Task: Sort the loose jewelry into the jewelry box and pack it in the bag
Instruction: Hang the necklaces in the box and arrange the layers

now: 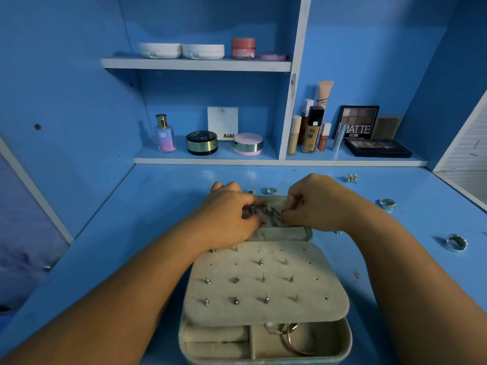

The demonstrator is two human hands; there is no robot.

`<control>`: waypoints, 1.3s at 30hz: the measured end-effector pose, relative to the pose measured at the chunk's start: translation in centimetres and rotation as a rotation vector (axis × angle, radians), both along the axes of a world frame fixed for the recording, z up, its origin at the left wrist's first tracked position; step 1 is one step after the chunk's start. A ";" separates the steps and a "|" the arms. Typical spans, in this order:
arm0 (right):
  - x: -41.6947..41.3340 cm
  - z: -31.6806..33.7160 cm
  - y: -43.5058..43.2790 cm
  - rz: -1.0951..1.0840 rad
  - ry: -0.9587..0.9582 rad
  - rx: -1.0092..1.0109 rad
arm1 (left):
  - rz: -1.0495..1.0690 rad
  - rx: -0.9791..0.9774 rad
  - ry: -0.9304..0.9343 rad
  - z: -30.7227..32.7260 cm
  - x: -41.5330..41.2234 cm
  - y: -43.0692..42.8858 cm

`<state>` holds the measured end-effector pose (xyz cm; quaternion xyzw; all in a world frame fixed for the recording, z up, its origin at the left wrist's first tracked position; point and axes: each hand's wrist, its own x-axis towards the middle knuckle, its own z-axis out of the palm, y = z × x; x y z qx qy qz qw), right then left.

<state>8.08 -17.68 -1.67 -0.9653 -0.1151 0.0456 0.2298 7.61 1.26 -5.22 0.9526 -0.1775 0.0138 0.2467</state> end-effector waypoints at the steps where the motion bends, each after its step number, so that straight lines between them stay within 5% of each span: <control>1: -0.2 0.2 0.0 0.035 0.035 0.019 | 0.004 -0.002 -0.003 0.0 0.0 0.0; 13: -0.7 1.1 -0.7 0.144 0.148 0.213 | 0.042 -0.014 -0.087 1.1 -0.5 0.9; 18: -1.0 1.4 -0.8 0.176 0.197 0.155 | -0.054 0.297 0.278 2.0 -1.2 1.4; 28: -1.7 1.3 0.7 0.218 0.145 0.051 | -0.070 0.341 0.305 2.1 -1.4 1.1; 33: -0.6 2.1 -2.4 0.058 0.065 0.180 | -0.093 0.337 0.317 2.2 -1.1 1.3; 36: 0.3 1.8 -5.8 -0.098 -0.001 0.044 | -0.101 0.319 0.334 2.2 -1.1 1.4; 39: 0.5 1.2 -7.5 -0.184 0.184 -0.153 | -0.098 0.309 0.332 2.1 -1.2 1.4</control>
